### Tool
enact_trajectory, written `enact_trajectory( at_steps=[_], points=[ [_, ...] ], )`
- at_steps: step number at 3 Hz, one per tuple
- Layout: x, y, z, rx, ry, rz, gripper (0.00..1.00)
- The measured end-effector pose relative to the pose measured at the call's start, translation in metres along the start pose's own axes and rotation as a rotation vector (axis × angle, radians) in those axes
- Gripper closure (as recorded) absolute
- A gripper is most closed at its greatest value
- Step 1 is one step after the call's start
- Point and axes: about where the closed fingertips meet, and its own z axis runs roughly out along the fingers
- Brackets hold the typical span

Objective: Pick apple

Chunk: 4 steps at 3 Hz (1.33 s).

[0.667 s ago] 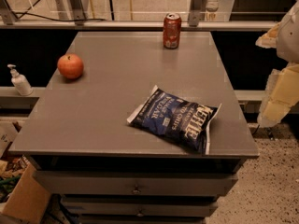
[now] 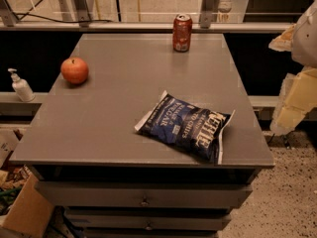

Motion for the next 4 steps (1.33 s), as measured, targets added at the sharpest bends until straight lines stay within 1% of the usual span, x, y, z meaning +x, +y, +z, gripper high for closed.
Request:
enact_trajectory(
  at_steps=[1, 2, 3, 4],
  points=[
    [-0.018, -0.005, 0.013, -0.019, -0.094, -0.002, 0.00],
    [-0.052, -0.009, 0.039, -0.057, -0.205, -0.011, 0.00],
    [-0.095, -0.009, 0.068, -0.108, -0.310, -0.022, 0.00],
    [-0.158, 0.004, 0.091, -0.170, -0.456, -0.039, 0.00]
  ],
)
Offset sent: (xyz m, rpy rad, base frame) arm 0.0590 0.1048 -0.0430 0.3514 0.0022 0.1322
